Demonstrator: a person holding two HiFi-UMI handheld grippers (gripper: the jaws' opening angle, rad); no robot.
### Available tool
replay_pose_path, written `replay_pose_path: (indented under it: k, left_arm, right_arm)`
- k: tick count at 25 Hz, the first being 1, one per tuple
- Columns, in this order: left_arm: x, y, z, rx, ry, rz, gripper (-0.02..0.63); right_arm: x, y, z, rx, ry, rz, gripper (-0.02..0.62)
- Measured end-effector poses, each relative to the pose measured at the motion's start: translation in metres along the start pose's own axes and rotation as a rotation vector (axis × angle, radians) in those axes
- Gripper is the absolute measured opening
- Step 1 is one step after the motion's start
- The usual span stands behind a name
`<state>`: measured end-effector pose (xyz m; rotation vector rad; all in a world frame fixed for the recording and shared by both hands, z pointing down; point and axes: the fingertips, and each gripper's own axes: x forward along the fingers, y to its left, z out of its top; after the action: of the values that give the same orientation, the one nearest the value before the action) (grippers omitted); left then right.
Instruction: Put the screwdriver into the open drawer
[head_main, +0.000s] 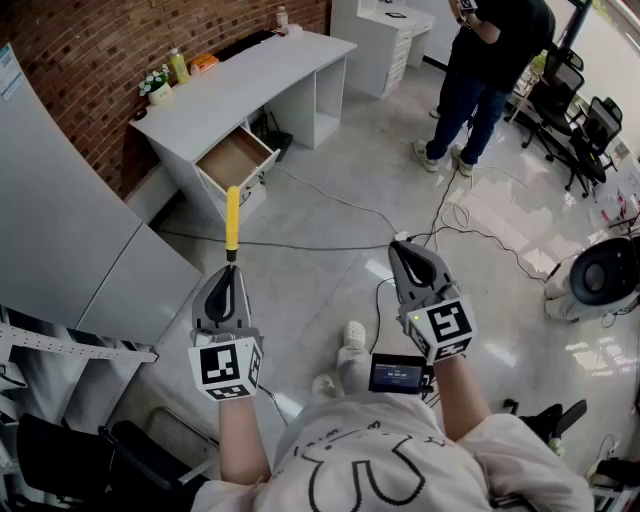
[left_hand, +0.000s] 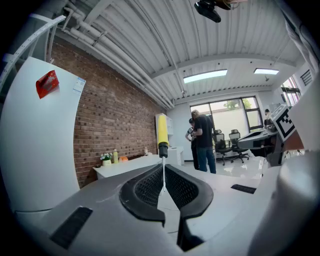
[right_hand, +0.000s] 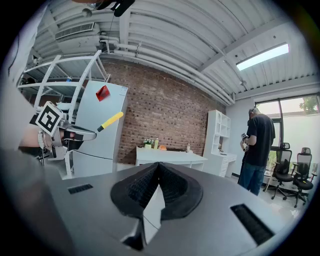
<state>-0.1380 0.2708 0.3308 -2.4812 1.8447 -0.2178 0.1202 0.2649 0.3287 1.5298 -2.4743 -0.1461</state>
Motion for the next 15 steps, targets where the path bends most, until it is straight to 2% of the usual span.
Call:
replay_pose_path:
  k: [8,15]
  left_arm:
    - [0.015,-0.002,0.007,0.011,-0.002,0.012,0.020]
    - [0.059,0.006,0.012,0.019,-0.008,0.037,0.020]
  right_arm:
    - [0.005,-0.019,0.000,0.008,-0.007,-0.017,0.018]
    - [0.044,-0.051,0.002,0.026,-0.054,-0.008,0.018]
